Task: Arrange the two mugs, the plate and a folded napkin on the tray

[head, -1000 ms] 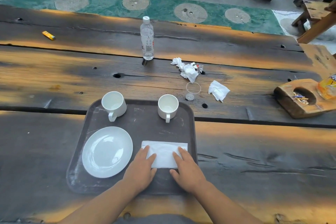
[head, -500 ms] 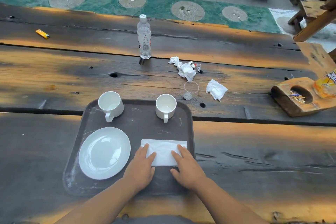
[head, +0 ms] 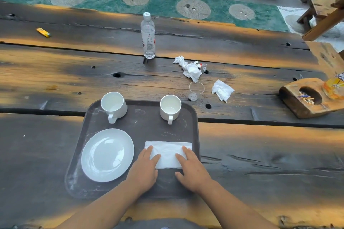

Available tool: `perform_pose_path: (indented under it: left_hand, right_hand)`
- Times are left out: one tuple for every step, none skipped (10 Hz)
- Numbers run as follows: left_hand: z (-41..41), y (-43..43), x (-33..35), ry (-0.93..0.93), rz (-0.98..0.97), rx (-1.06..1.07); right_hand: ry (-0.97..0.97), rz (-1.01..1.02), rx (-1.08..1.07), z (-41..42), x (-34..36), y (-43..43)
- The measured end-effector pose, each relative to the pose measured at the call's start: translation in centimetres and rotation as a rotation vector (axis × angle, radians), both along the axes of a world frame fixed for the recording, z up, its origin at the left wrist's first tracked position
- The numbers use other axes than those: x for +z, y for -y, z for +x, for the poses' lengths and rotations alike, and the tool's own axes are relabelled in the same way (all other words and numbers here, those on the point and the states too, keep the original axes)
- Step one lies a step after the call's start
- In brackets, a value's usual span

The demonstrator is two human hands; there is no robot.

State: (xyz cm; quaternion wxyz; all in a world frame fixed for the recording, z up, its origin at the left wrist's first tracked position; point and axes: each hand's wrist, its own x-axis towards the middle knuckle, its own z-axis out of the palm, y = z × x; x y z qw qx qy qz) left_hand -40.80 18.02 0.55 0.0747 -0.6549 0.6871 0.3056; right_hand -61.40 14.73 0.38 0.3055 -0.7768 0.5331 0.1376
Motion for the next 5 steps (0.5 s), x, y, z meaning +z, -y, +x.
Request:
perform_pose_path:
  left_hand:
    - [-0.1, 0.2, 0.3, 0.013, 0.014, 0.0]
    - [-0.2, 0.5, 0.5, 0.029, 0.033, -0.013]
    - [0.0, 1.2, 1.0, 0.032, 0.05, -0.026]
    - [0.3, 1.5, 1.2, 0.005, 0.071, -0.007]
    - [0.4, 1.7, 2.0, -0.061, 0.034, 0.035]
  right_hand:
    - [-0.005, 0.009, -0.006, 0.1, 0.3, 0.1]
    - [-0.008, -0.001, -0.014, 0.2, 0.6, 0.1]
    - [-0.009, -0.007, -0.025, 0.5, 1.1, 0.6]
    - [0.043, -0.002, -0.061, 0.5, 1.4, 1.0]
    - [0.061, -0.024, -0.069, 0.5, 1.9, 1.7]
